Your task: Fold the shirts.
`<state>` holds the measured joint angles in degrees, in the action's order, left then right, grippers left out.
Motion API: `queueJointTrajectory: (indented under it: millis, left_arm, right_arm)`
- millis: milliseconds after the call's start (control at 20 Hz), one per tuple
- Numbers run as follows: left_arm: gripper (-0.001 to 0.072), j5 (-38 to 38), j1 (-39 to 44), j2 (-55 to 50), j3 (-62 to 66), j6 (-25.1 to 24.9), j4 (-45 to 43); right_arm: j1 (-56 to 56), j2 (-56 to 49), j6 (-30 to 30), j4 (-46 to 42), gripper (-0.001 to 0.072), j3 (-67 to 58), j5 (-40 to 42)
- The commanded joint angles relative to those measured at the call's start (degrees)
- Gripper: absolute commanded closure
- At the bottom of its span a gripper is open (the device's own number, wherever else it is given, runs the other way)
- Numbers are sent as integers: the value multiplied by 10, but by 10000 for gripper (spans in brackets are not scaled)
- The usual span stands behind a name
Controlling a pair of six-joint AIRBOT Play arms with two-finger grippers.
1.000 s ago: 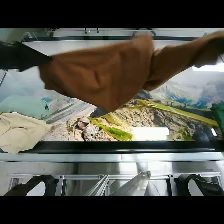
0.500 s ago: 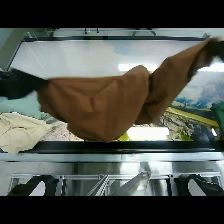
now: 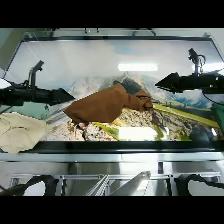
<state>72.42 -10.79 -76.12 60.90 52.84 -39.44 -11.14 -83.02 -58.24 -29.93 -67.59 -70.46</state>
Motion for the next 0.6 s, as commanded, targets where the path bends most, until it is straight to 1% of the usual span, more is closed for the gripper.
queueJointTrajectory:
  millis: [0, 50, 100, 150, 350, 550]
  left_arm:
    - [-6, 32, -58, -55, 66, 12, -1]
    - [-6, 37, -67, -63, 67, 13, -1]
    - [-6, 36, -72, -70, 57, 13, -1]
    - [-6, 34, -72, -79, 42, 13, -1]
    - [10, 8, -72, -129, -16, 12, -1]
    - [11, -2, -57, -180, -21, 12, 5]
  right_arm:
    - [-24, -26, 12, -14, 406, -10, -45]
    - [-16, -26, 12, -25, 404, -2, -58]
    - [-5, -26, 12, -26, 339, 14, -59]
    - [13, -27, 12, -24, 240, 35, -49]
    - [115, -43, 15, -24, 232, 100, 17]
    - [228, -85, 15, 2, 233, 100, 90]
